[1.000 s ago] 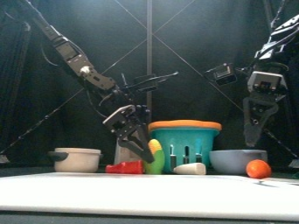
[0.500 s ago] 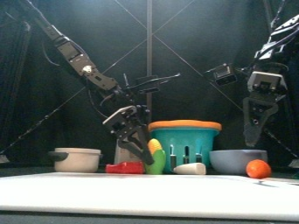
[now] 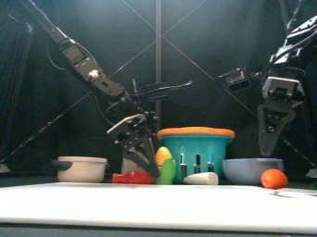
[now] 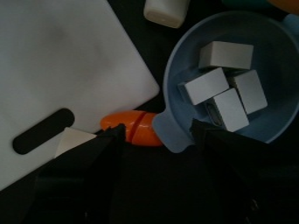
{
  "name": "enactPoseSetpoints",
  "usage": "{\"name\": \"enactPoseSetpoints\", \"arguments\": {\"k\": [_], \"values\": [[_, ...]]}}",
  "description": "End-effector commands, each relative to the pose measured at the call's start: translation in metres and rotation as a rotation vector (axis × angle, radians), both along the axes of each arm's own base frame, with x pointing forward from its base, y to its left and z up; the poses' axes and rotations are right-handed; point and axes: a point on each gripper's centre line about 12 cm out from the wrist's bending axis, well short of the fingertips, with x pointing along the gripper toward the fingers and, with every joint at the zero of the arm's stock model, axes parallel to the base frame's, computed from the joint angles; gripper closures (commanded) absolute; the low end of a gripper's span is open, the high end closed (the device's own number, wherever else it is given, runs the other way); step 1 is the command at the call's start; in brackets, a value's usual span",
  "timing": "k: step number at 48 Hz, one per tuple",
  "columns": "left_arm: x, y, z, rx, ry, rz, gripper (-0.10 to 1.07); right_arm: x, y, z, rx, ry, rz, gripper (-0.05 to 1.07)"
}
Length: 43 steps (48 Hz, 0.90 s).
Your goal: Grab corn
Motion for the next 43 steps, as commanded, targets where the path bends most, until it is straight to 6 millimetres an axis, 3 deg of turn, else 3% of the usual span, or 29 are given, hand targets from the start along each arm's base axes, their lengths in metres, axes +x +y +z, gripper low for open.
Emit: {"name": "enactPoseSetpoints", "arguments": {"k": [1,14,29,43], "values": [[0.0101,0.002,0.0146,-0.032,-0.054,0.039,0.08,0.0026,-0.0006,0.0053,0.0,-0.022,0.001,0.09],[0.0157,0.003,0.0143,-0.136,-0.076,0.139,0.08,0.0026,-0.0006,0.0053,0.0,-0.022,0.001,0.09],[0.016,0.0051,0.0116,-0.143,-0.075,0.152,0.1,0.0026,-0.0006,0.0053,0.0,-0.022,0.001,0.09],[0.0163,0.0038,0.0123,-0.142,-0.076,0.148,0.31,0.0027,-0.0006,0.0049,0.0,-0.021,0.001,0.09]]}}
